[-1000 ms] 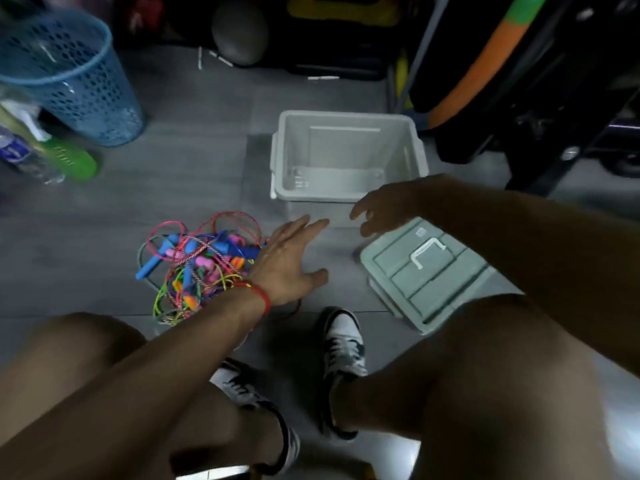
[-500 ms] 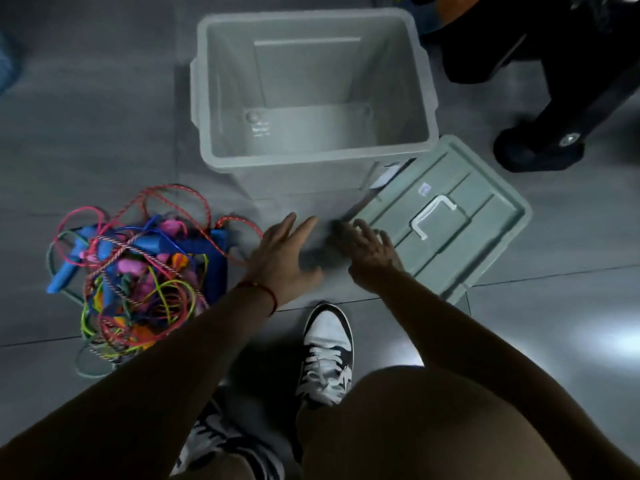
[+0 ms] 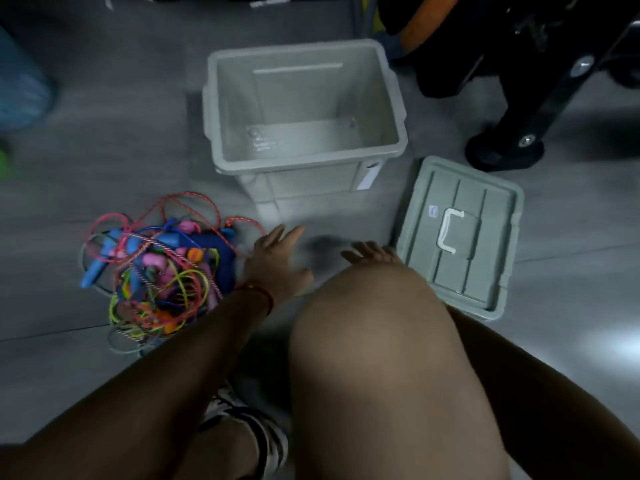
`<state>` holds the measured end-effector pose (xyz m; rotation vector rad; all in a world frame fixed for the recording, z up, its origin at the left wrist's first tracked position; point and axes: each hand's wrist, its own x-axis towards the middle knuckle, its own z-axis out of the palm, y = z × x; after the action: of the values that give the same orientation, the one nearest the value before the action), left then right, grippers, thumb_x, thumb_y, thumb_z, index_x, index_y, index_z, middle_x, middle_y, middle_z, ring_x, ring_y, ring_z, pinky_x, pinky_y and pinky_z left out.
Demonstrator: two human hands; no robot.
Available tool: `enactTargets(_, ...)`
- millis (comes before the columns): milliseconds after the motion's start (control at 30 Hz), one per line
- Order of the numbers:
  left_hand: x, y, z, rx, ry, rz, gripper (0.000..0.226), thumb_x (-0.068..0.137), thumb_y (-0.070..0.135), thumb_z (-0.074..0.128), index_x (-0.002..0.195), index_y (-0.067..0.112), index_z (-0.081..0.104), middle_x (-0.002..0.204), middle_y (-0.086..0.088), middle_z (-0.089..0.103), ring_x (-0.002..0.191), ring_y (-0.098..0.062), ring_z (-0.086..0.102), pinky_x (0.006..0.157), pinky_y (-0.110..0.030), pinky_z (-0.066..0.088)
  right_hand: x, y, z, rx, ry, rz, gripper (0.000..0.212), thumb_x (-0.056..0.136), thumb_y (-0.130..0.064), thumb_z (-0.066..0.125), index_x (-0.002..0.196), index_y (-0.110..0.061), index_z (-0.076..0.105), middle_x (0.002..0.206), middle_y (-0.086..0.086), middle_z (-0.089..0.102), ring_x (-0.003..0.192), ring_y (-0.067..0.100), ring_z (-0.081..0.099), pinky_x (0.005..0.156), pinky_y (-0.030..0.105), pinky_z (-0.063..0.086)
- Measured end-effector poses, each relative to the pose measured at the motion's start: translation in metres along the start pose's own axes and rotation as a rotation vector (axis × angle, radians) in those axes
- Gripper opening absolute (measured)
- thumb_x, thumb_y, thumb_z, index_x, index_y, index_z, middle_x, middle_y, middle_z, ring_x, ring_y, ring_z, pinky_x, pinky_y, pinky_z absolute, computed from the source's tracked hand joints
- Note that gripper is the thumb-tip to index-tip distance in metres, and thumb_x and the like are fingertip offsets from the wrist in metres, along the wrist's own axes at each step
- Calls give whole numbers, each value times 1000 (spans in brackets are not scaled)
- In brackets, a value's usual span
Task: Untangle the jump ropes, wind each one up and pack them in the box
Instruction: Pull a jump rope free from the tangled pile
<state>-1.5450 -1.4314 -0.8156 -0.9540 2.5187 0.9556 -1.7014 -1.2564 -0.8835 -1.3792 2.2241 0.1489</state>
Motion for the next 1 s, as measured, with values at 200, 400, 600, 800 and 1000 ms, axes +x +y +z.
enactTargets(200, -86, -55, -71, 95, 217, -65, 102, 58, 67, 47, 152, 27, 37, 155, -16, 38, 145, -34, 33, 118, -42, 30, 39, -64, -133, 49, -16, -295, 76, 87, -61, 44, 156, -32, 28, 164, 6, 25, 149, 27, 26, 121, 41, 24)
enactTargets(400, -167, -108, -133, 195, 239, -145, 110, 53, 76, 43, 153, 32, 33, 158, -9, 34, 147, -31, 29, 117, -47, 30, 35, -157, -247, -174, 92, -607, 62, 95, -44, 62, 150, -25, 44, 148, 5, 50, 135, 23, 48, 112, 26, 31)
enactTargets(600, -211, -165, -182, 300, 68, -210, 108, 56, 71, 51, 155, 40, 22, 160, -8, 29, 145, -32, 30, 113, -45, 35, 41, -246, -280, -370, 30, -552, 46, 96, -41, 57, 139, -25, 55, 135, 4, 60, 126, 26, 54, 103, 31, 40)
enactTargets(800, -190, -177, -175, 236, -3, -222, 88, 82, 53, 66, 157, 35, 21, 163, -10, 23, 150, -29, 22, 120, -42, 24, 106, -283, -175, -241, -80, -396, 43, 97, -31, 57, 136, -13, 57, 141, 13, 55, 130, 32, 51, 107, 34, 42)
enactTargets(1000, -187, -190, -177, 229, -26, -372, 81, 87, 49, 62, 155, 43, 18, 164, -1, 16, 149, -26, 14, 113, -59, 30, 161, -278, -53, -52, -192, -267, 63, 90, -19, 65, 148, -12, 42, 148, 14, 46, 135, 35, 45, 112, 38, 38)
